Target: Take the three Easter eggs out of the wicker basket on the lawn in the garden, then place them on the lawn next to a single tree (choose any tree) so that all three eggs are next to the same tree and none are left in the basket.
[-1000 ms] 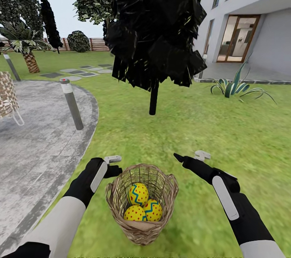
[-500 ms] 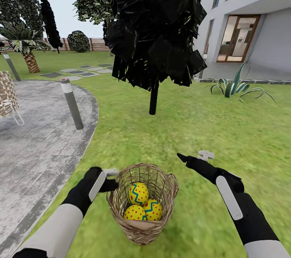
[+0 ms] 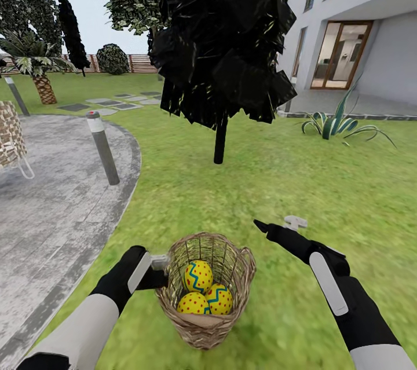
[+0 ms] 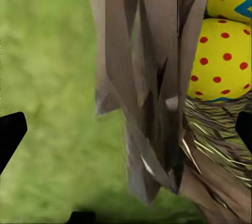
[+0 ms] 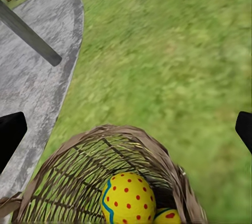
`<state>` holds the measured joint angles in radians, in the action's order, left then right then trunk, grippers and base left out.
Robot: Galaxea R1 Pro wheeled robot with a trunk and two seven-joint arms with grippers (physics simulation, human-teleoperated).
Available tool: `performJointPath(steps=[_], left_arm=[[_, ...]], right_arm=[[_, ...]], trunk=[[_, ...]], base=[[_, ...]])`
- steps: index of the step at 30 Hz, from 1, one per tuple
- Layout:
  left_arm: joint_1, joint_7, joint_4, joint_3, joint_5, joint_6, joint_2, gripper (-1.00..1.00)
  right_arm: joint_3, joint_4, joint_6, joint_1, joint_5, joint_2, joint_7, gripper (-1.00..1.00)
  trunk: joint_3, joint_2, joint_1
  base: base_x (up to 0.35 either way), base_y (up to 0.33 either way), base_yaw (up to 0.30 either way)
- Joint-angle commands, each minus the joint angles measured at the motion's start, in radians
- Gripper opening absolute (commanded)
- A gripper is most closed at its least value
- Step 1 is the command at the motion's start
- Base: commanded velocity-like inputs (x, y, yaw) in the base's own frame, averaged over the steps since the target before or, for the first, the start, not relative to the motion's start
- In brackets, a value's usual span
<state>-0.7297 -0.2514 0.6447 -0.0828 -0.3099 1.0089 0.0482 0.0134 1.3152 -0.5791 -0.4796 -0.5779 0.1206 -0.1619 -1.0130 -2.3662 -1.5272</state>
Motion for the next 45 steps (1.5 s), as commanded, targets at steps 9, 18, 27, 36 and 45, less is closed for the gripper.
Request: performJointPath(steps=[9,18,27,36,45], left_arm=[[0.001,-0.008,0.028,-0.003,-0.013,0.002,-0.016,1.00],[0.001,-0.008,0.049,-0.003,-0.014,0.003,-0.012,1.00],[0.002,-0.006,0.043,-0.003,-0.017,0.006,-0.013,1.00],[0.003,-0.005,0.047,0.000,-0.018,0.007,-0.013,-1.00],[-0.002,-0.003,0.101,0.005,-0.094,0.014,-0.017,-1.00]], right_arm=[[0.000,0.000,-0.004,-0.001,-0.002,0.001,0.001,1.00],[0.000,0.000,-0.004,-0.001,-0.002,0.001,0.001,1.00],[0.001,0.000,-0.004,-0.001,-0.002,0.001,0.001,1.00],[0.000,0.000,-0.004,-0.001,-0.002,0.001,-0.001,1.00],[0.000,0.001,-0.004,-0.001,-0.002,0.002,-0.002,1.00]], trunk=[[-0.023,-0.050,-0.027],[-0.023,-0.050,-0.027],[-0.023,-0.050,-0.027],[-0.023,-0.050,-0.027],[-0.023,-0.050,-0.027]], base=[[0.000,0.000,0.000],[0.000,0.000,0.000],[0.000,0.000,0.000],[0.000,0.000,0.000],[0.000,0.000,0.000]])
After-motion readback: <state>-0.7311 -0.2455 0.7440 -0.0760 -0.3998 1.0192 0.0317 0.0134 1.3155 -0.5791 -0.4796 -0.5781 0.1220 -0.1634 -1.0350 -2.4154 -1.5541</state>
